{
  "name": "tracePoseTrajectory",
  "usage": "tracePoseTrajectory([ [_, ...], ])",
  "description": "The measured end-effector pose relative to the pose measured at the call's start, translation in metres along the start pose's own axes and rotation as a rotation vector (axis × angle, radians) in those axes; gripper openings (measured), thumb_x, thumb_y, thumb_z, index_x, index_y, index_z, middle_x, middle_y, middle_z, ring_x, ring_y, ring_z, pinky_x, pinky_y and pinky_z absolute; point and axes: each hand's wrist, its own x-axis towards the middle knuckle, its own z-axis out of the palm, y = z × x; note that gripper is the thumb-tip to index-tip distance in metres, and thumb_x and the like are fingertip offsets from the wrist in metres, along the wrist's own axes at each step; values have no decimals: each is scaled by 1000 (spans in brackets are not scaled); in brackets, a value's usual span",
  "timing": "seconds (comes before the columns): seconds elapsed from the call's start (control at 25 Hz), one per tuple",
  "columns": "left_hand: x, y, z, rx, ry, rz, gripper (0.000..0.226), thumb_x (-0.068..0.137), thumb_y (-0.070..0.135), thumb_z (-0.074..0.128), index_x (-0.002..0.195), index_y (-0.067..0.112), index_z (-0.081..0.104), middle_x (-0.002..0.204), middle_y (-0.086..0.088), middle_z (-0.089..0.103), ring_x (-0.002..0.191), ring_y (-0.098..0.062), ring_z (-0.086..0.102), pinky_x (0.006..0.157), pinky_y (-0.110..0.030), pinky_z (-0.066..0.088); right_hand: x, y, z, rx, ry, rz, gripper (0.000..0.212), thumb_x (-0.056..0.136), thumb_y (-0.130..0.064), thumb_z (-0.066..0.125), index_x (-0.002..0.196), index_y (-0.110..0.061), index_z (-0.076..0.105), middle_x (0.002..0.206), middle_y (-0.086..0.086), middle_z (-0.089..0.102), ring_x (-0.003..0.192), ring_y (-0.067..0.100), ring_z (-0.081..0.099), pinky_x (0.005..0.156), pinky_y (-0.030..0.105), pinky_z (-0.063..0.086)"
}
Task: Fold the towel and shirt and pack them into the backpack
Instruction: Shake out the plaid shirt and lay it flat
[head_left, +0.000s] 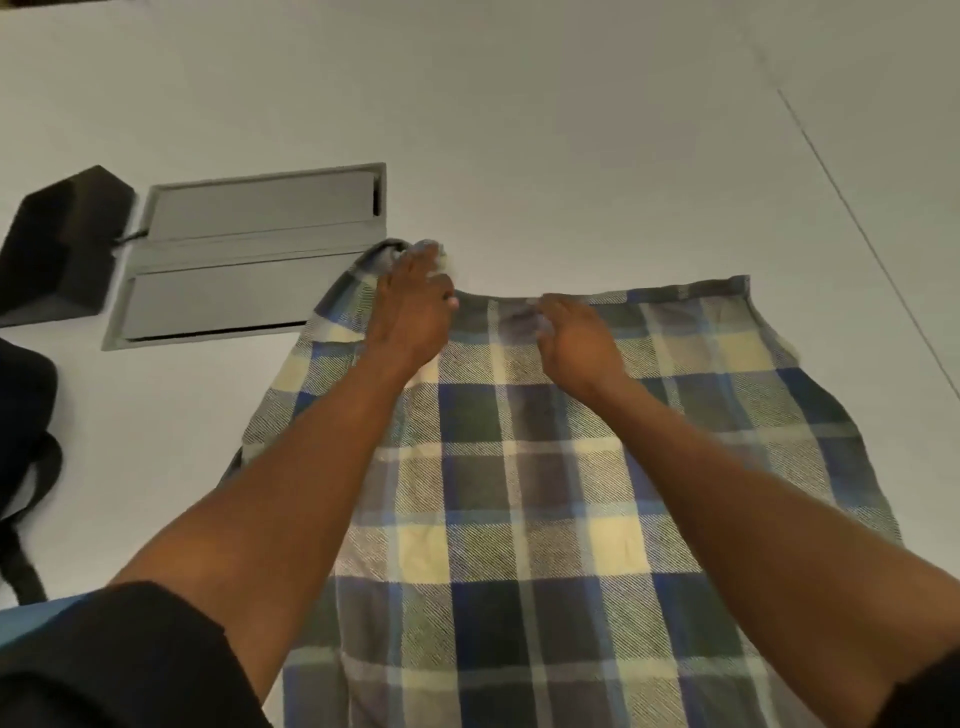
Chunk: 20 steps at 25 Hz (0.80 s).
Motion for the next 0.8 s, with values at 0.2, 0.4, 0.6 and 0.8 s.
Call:
tracePoseTrajectory([
  [0.2,69,-16,4,155,-20,38,42,94,17,52,135,14,51,152,-9,40,143,-30,30,112,-53,27,46,-4,4,2,-132,-45,54,93,-21,55,146,-15,41,154,7,37,132,32,42,107,40,37],
  [0.4,89,-6,-1,293,-363,-13,66,87,22,62,147,29,37,145,-5,46,136,-30,35,111,-60,20,57,1,19,-114,-108,-98,52,92,-30,57,141,-17,45,144,7,46,122,30,47,96,41,44],
  [0.6,103,-3,-14,369,-456,-12,58,82,27,73,135,36,50,132,-5,55,127,-28,42,110,-54,22,57,1,27,-108,-50,-55,36,92,-32,59,126,-18,55,134,7,50,116,27,49,92,40,46],
  [0.8,103,-2,-37,412,-370,19,22,79,42,73,95,28,66,89,5,66,97,-21,62,106,-49,30,53,1,36,-171,-13,-68,16,92,-24,57,107,-18,59,116,8,54,105,28,50,81,39,38],
])
